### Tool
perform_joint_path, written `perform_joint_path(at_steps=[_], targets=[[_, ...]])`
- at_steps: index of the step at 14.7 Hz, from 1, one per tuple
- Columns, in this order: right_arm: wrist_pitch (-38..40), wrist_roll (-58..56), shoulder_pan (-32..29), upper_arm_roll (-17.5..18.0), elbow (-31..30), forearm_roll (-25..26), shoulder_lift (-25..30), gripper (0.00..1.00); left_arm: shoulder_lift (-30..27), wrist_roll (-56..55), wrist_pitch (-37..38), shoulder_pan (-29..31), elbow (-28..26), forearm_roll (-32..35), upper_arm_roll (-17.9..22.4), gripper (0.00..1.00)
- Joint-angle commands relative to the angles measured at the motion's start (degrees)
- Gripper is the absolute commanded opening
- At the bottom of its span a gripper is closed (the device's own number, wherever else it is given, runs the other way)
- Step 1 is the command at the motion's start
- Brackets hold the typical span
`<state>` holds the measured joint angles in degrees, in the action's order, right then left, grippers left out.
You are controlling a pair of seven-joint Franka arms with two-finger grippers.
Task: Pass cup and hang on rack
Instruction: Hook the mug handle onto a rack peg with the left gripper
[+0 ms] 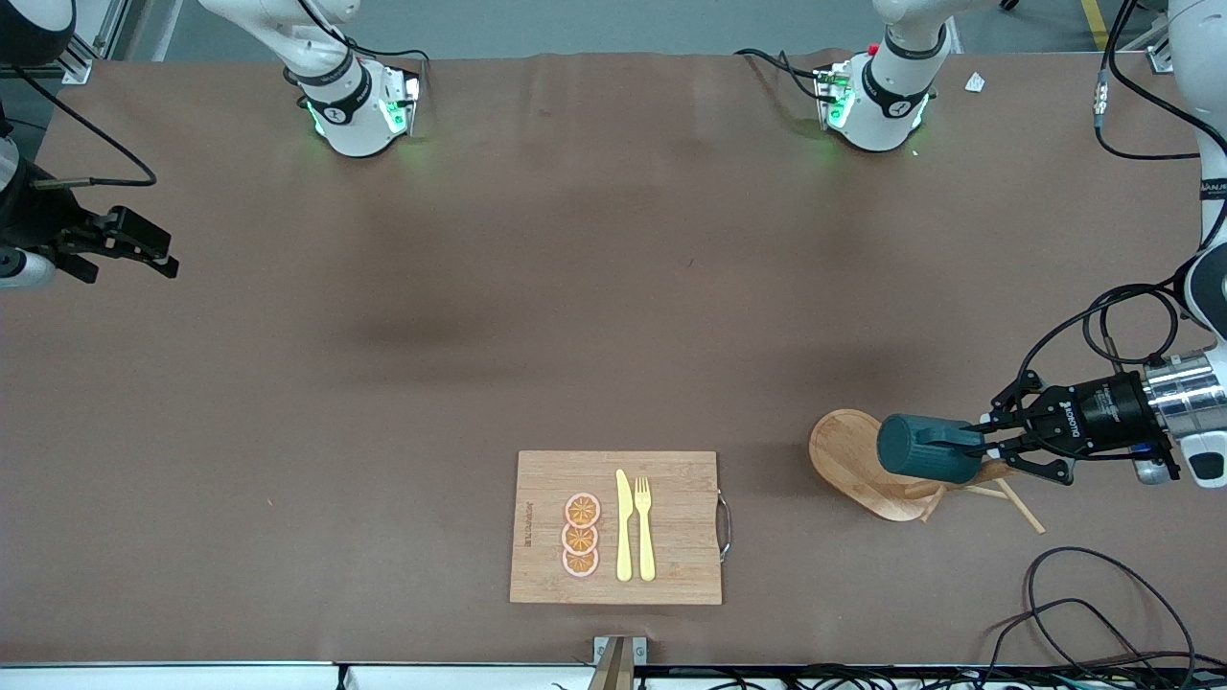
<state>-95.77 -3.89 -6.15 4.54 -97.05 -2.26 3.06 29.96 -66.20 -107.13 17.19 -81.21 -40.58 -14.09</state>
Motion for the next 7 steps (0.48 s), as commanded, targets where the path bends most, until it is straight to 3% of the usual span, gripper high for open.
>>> perform_joint_path(at_steps=[1, 7], targets=[[0.23, 0.82, 0.26, -0.15, -1.03, 0.59, 1.42, 1.00, 0.45, 0.98, 0.96, 1.09, 0.26, -1.52, -0.59, 0.00], [0.23, 0.82, 0.26, -0.15, -0.95, 0.68, 1.42, 1.00, 1.07, 0.90, 1.13, 1.44, 0.26, -2.75, -0.68, 0.05]])
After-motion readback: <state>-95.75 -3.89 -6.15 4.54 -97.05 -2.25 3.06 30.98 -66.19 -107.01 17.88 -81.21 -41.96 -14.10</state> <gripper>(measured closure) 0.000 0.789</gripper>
